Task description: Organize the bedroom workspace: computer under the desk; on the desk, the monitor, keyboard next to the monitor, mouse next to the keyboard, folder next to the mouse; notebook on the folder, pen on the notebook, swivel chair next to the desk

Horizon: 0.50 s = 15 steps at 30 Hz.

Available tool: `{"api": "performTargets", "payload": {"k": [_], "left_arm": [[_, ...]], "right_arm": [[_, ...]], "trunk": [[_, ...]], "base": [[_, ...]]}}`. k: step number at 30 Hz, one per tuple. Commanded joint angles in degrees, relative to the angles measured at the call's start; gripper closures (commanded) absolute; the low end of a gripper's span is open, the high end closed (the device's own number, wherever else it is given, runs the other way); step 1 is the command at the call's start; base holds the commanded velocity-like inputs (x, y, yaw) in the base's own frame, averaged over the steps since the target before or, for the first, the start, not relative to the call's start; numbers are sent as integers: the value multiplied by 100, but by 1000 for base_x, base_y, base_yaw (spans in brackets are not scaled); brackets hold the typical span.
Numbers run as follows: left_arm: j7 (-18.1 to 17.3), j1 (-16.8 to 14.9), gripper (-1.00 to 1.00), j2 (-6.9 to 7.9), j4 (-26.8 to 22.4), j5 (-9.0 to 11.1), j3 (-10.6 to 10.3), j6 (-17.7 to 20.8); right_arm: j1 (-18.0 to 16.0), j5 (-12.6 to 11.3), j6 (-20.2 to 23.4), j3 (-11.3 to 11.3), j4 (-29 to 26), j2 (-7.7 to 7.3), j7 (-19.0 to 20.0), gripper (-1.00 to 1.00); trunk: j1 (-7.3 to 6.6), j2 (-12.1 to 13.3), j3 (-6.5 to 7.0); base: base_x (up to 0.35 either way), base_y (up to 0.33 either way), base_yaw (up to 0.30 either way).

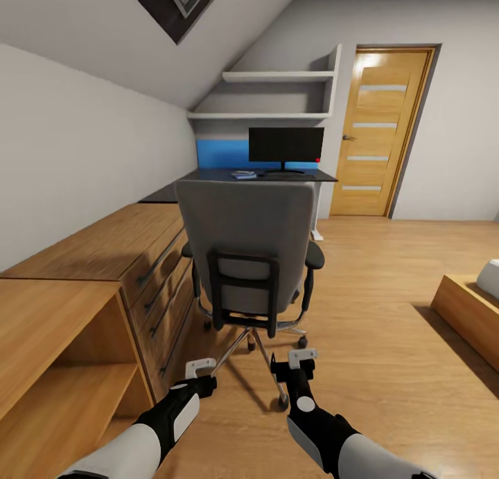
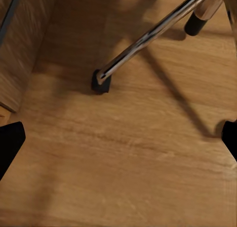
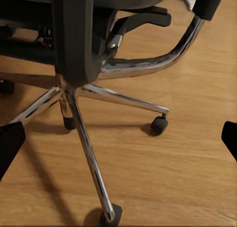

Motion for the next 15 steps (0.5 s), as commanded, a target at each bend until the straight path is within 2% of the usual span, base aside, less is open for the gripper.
{"api": "performTargets", "payload": {"k": [1, 3, 9, 15], "left_arm": [[41, -1, -100, 3, -13, 51, -49, 32], [41, -1, -100, 3, -14, 51, -50, 33], [41, -1, -100, 10, 8, 55, -54, 30], [41, -1, -100, 10, 21, 52, -57, 30]], "right_arm": [[-4, -56, -31, 50, 12, -1, -24, -100], [-2, -54, -35, 50, 21, -1, -20, -100], [8, -47, -38, 47, 23, -1, -19, -100], [9, -47, -39, 50, 23, -1, -12, -100]], "trunk": [[21, -44, -24], [65, -124, -60], [65, -124, -60], [65, -124, -60]], "base": [[0, 0, 0], [0, 0, 0], [16, 0, 0], [230, 0, 0]]}}
